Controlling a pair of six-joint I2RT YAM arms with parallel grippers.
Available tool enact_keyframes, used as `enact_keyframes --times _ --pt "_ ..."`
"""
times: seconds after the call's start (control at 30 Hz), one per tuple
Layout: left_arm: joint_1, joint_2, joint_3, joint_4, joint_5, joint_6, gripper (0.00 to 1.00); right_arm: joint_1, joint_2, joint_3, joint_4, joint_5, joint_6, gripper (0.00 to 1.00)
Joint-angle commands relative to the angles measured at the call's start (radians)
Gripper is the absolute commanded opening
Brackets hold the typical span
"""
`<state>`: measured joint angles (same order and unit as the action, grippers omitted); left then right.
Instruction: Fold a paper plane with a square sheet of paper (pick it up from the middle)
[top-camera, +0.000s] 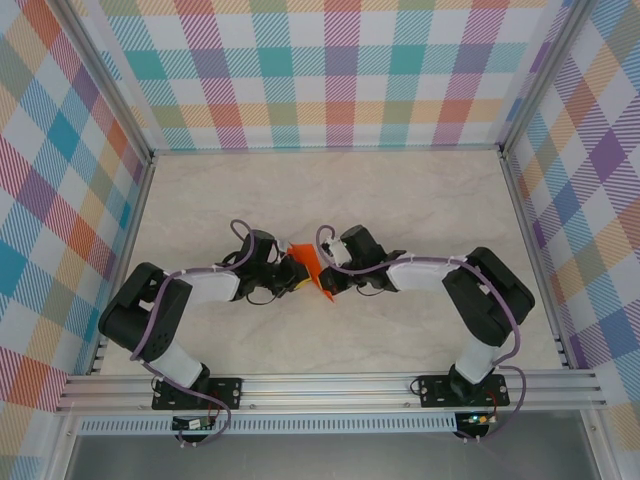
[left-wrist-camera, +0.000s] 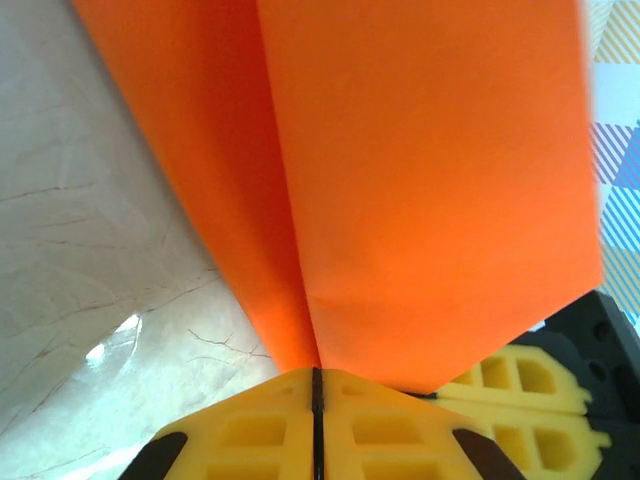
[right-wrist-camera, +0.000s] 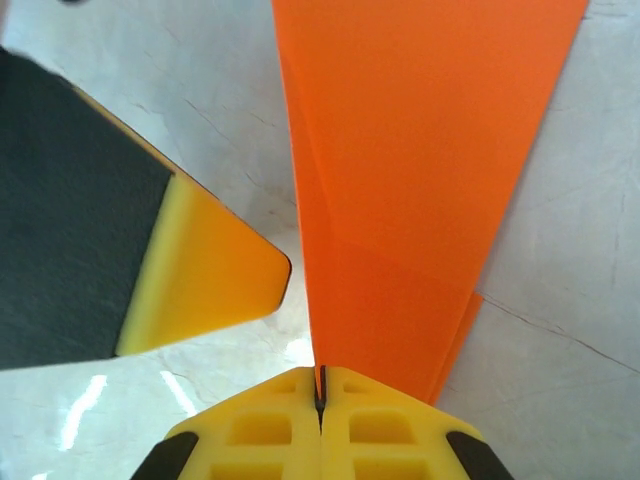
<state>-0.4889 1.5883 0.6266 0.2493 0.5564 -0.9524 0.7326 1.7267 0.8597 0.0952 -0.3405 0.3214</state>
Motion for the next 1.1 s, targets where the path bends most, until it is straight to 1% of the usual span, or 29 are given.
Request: enact_keyframes --times 0.0,0.2,0.33,0.87,1.07 --pt "-0.007 -0.02 -0.023 0.058 0.003 0.012 0.09 -0.017 0.04 -0.009 0.07 -0.172 0.089 0.0" --pt "-0.007 -0.018 -0.027 0.071 0.001 0.013 0.09 -0.033 0.1 0.007 0.096 -0.248 0.142 0.0" --pt "-0.007 -0.003 -0.025 0.076 -0.001 0.014 0.08 -0.038 0.131 0.013 0.109 -0.273 0.164 0.0" --pt "-0.007 0.007 -0.049 0.088 -0.009 0.024 0.08 -0.074 0.187 0.021 0.145 -0.324 0.247 0.0" --pt "-0.007 0.011 -0.056 0.084 -0.015 0.033 0.08 -0.087 0.203 0.023 0.142 -0.326 0.269 0.0"
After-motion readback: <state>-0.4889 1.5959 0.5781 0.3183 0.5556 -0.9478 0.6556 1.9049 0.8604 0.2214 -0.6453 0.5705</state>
